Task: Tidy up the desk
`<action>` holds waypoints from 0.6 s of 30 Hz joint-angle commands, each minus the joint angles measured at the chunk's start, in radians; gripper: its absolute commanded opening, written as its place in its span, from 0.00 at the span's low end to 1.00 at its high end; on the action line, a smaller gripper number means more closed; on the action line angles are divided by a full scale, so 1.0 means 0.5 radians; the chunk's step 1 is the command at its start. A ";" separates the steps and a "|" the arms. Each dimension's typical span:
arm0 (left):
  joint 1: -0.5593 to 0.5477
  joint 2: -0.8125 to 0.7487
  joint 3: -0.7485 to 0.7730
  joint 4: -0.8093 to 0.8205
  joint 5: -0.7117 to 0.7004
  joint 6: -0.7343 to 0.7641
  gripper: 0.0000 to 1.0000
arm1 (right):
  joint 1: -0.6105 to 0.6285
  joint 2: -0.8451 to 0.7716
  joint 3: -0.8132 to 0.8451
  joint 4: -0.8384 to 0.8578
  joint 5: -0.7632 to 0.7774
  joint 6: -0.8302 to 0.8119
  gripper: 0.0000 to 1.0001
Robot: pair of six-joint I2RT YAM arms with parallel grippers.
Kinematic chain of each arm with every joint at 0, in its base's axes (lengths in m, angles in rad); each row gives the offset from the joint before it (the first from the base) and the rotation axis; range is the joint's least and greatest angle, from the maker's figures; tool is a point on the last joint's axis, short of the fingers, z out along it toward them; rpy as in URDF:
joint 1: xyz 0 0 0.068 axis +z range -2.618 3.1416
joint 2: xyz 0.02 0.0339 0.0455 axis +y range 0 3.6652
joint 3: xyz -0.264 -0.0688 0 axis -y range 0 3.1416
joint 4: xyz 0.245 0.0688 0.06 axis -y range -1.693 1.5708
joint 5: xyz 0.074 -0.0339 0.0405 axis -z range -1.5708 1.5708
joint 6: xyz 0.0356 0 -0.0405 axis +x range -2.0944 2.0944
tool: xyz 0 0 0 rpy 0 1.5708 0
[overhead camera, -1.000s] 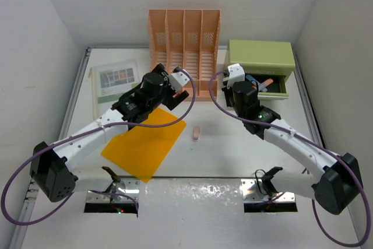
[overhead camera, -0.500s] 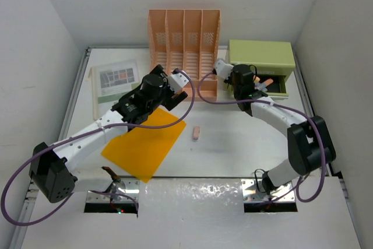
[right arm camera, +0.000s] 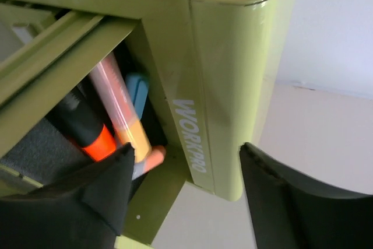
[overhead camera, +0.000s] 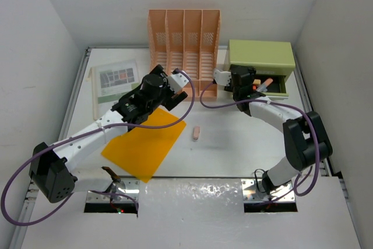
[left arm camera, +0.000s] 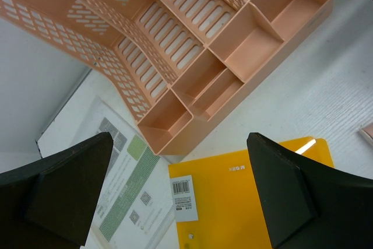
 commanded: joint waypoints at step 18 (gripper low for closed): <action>0.023 -0.016 -0.032 0.044 -0.060 0.037 1.00 | -0.357 -0.460 0.587 -1.243 -0.953 2.335 0.09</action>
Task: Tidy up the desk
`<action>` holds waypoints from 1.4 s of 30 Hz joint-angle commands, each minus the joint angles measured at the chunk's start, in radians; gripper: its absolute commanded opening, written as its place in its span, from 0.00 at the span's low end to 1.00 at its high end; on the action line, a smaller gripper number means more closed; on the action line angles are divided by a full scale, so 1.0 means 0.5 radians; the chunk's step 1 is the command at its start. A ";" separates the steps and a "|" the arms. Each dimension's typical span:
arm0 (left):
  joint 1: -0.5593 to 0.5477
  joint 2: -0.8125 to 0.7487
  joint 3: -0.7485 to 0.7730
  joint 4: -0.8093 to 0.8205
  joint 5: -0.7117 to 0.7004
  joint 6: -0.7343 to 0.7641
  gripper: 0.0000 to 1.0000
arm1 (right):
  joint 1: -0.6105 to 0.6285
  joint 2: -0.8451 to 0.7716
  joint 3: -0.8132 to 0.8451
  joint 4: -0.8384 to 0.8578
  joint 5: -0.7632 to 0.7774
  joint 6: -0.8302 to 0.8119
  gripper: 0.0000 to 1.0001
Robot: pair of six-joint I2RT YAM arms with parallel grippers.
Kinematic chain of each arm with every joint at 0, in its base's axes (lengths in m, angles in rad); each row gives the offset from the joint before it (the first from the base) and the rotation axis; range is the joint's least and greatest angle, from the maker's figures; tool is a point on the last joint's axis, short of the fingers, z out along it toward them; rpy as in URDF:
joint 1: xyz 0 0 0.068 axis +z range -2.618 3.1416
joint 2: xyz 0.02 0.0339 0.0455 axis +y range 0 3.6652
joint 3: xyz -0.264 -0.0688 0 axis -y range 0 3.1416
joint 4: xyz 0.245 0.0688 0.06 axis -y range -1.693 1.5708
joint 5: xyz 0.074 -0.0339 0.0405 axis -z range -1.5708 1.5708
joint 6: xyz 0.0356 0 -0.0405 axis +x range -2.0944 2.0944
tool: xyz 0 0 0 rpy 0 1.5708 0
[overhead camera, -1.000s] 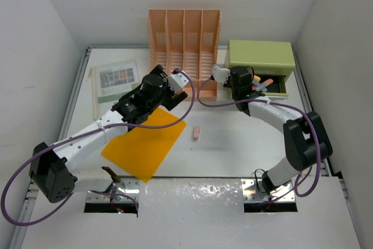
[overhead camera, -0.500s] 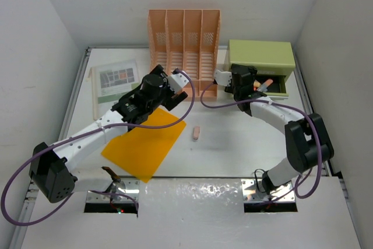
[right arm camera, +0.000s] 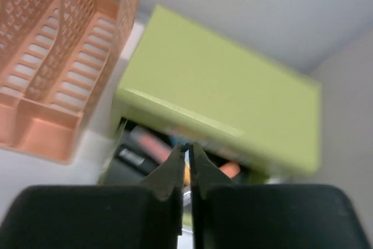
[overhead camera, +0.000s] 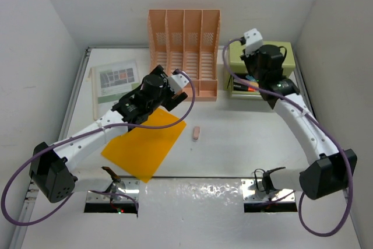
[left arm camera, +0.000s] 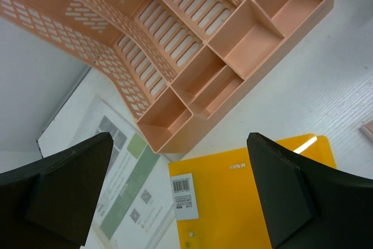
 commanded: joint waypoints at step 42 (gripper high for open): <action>0.461 0.109 -0.208 0.050 0.125 -0.071 1.00 | -0.417 0.657 -0.062 -0.008 -0.105 0.785 0.00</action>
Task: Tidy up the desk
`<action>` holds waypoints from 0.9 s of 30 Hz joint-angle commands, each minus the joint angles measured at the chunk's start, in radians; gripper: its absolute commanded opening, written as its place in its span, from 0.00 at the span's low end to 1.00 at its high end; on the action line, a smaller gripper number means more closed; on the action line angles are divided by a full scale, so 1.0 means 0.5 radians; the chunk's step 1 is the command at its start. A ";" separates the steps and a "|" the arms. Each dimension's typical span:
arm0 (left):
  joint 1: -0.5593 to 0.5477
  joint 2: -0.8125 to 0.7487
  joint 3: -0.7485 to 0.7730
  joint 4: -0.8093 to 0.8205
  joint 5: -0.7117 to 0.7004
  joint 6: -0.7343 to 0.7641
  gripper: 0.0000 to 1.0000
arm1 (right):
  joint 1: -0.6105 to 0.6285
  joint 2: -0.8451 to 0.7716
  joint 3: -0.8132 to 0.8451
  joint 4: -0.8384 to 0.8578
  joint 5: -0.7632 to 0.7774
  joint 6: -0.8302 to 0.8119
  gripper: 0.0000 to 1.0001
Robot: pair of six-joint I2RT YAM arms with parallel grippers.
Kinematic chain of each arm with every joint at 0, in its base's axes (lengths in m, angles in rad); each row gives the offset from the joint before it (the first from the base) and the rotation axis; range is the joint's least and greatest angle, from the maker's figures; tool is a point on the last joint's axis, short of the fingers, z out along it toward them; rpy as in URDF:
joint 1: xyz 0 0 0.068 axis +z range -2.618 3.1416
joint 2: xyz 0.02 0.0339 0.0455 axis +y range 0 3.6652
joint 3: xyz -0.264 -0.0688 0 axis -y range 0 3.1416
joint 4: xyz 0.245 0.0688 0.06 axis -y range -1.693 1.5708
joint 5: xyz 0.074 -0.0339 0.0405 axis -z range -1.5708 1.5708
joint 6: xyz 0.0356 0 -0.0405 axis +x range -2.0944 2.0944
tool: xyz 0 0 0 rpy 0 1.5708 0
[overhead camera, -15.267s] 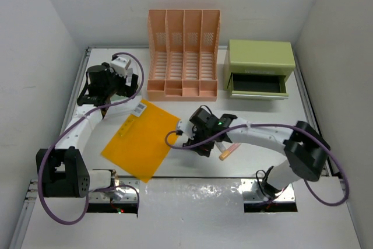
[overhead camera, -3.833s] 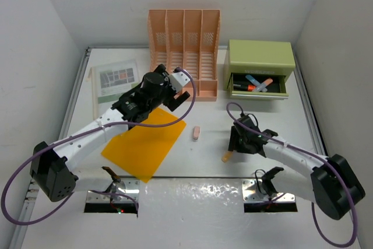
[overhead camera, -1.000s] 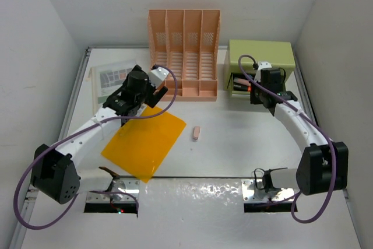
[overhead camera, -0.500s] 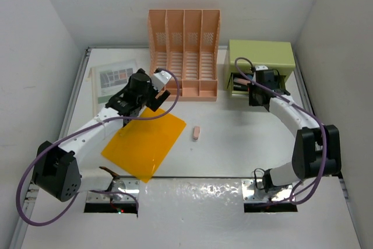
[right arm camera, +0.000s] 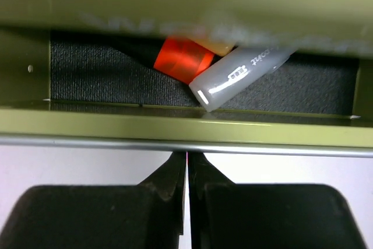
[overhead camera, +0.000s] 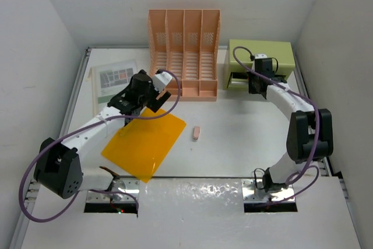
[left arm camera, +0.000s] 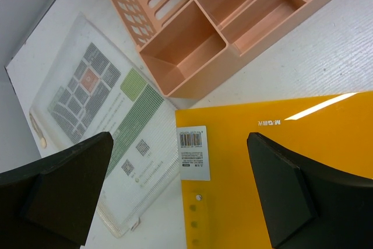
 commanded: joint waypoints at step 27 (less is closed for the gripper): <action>0.019 0.030 0.023 0.060 0.056 -0.007 1.00 | -0.019 0.058 0.194 0.190 -0.071 -0.055 0.00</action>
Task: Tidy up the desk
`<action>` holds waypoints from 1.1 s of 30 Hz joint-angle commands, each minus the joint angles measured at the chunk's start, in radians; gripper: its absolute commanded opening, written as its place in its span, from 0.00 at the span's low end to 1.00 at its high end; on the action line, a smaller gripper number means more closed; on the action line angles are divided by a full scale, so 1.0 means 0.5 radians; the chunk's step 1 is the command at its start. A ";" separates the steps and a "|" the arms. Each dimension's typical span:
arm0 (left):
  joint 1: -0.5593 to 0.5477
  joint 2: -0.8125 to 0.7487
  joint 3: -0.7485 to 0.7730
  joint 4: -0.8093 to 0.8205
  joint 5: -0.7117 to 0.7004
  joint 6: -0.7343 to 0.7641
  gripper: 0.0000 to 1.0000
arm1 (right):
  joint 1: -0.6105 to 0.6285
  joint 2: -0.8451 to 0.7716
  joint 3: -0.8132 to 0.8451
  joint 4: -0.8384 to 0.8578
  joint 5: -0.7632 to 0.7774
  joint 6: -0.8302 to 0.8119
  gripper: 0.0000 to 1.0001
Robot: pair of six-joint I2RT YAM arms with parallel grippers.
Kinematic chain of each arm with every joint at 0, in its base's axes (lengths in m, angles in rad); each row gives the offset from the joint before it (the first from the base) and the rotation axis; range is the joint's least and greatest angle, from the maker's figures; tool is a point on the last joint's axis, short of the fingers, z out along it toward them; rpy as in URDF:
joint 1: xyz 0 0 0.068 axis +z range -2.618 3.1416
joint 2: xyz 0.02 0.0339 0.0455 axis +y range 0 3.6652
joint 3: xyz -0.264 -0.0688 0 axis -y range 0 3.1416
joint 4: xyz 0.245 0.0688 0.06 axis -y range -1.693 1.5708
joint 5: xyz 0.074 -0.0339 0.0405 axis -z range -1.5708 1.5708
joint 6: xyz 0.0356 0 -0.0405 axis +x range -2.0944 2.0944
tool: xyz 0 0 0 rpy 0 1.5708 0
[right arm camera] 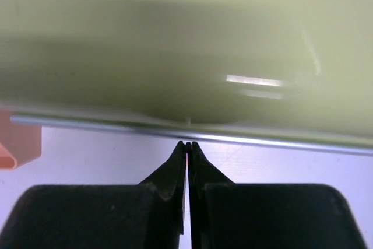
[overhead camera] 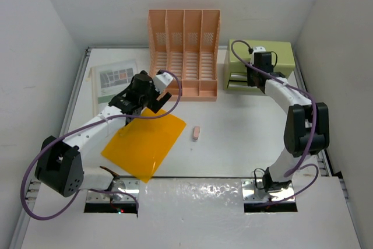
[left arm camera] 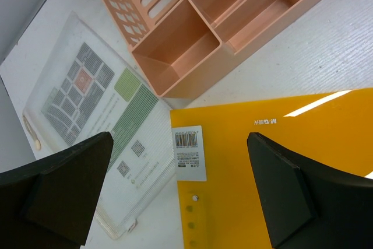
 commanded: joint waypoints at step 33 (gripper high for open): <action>0.022 0.003 0.011 0.059 0.057 -0.001 1.00 | -0.728 -0.031 -1.540 2.919 -0.766 2.255 0.43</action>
